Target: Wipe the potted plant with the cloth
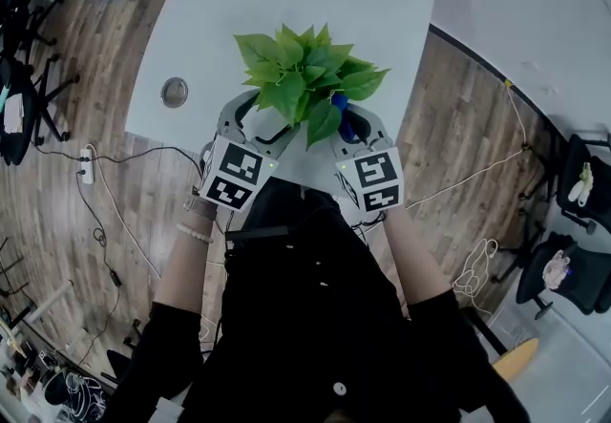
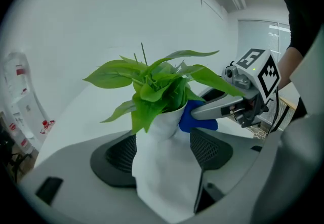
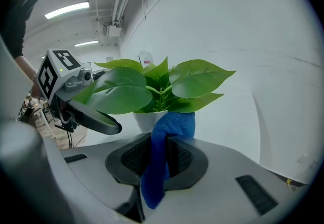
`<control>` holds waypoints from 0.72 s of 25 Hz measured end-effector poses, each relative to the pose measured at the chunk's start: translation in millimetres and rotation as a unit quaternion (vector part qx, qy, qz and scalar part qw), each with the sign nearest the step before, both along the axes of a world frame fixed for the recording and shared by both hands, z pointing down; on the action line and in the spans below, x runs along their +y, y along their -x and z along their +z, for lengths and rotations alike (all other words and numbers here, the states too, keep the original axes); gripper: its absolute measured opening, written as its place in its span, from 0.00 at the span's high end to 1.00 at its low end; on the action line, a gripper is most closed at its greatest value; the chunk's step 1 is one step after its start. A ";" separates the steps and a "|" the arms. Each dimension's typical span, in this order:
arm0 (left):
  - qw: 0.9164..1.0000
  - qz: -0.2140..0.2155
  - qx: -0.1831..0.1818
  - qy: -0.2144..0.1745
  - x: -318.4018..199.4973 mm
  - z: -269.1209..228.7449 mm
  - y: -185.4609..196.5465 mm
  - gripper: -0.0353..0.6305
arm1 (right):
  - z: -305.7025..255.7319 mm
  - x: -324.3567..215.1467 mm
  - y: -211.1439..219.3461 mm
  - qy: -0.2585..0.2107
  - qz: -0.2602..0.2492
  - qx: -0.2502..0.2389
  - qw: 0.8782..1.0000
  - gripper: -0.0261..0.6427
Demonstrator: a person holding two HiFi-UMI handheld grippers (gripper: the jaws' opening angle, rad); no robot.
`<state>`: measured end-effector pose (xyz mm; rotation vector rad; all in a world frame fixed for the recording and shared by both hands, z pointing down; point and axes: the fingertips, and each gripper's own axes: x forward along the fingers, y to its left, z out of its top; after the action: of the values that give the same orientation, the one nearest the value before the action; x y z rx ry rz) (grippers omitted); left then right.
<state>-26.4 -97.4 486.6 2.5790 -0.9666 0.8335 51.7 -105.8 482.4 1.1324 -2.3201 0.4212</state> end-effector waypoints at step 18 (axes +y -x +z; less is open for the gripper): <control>0.999 0.015 0.022 -0.040 -45.5 -14.1 -5.6 0.46 | 1.2 -36.1 7.9 -0.020 -0.007 0.023 1.000 0.83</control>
<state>-20.8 -142.9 472.5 2.6739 -0.9701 0.7559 43.8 -141.9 483.6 1.1311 -2.3046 0.3419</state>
